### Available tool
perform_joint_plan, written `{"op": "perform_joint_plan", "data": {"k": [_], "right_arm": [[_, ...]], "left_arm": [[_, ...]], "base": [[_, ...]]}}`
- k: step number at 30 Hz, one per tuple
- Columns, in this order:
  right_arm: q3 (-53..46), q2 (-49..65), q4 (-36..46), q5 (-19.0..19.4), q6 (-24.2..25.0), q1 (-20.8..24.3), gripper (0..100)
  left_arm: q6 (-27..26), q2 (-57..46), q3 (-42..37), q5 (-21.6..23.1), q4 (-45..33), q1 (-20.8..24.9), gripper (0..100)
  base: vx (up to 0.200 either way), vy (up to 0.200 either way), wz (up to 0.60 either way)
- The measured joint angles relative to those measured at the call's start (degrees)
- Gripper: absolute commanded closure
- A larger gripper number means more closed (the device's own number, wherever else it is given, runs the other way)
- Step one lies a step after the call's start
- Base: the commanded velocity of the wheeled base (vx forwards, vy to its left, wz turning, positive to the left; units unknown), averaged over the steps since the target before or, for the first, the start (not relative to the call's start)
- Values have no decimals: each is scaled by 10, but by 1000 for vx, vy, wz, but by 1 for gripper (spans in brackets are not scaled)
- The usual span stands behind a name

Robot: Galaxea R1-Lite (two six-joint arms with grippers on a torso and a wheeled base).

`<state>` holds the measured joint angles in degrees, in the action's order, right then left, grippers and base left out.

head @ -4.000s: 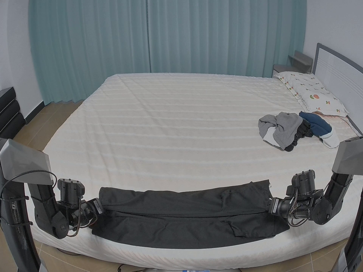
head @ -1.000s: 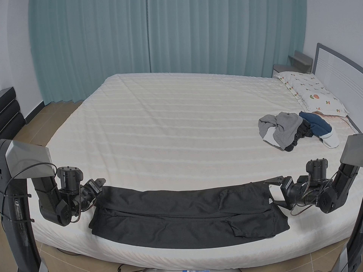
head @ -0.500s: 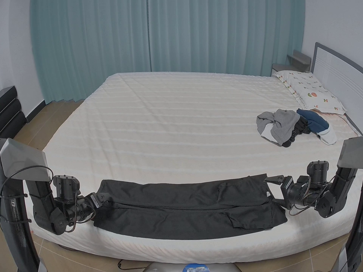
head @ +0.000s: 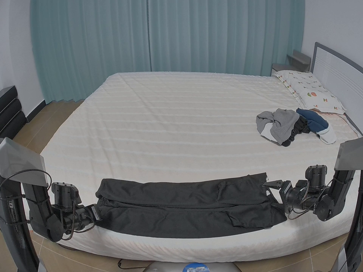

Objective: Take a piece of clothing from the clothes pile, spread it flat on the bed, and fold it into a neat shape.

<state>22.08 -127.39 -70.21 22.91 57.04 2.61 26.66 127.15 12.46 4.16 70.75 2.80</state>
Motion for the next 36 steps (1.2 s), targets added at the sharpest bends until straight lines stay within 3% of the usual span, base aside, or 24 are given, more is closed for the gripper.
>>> {"op": "perform_joint_plan", "data": {"k": [5,13,25,26,36], "right_arm": [[0,-1,0,0,-1,0,0],[0,-3,0,0,-1,1,0],[-1,-3,0,-2,-1,4,0],[-1,-3,0,-2,-1,4,0],[0,-3,0,-2,-1,5,0]], "left_arm": [[-15,1,-8,-5,-3,2,100],[-96,1,-34,-42,-5,-9,100],[-102,1,-41,-50,-3,-15,100],[-102,1,-41,-50,-3,-15,0],[-96,-10,-38,-43,3,-18,0]], "base": [[0,0,0],[0,0,0],[0,0,0],[0,0,0],[0,0,0]]}}
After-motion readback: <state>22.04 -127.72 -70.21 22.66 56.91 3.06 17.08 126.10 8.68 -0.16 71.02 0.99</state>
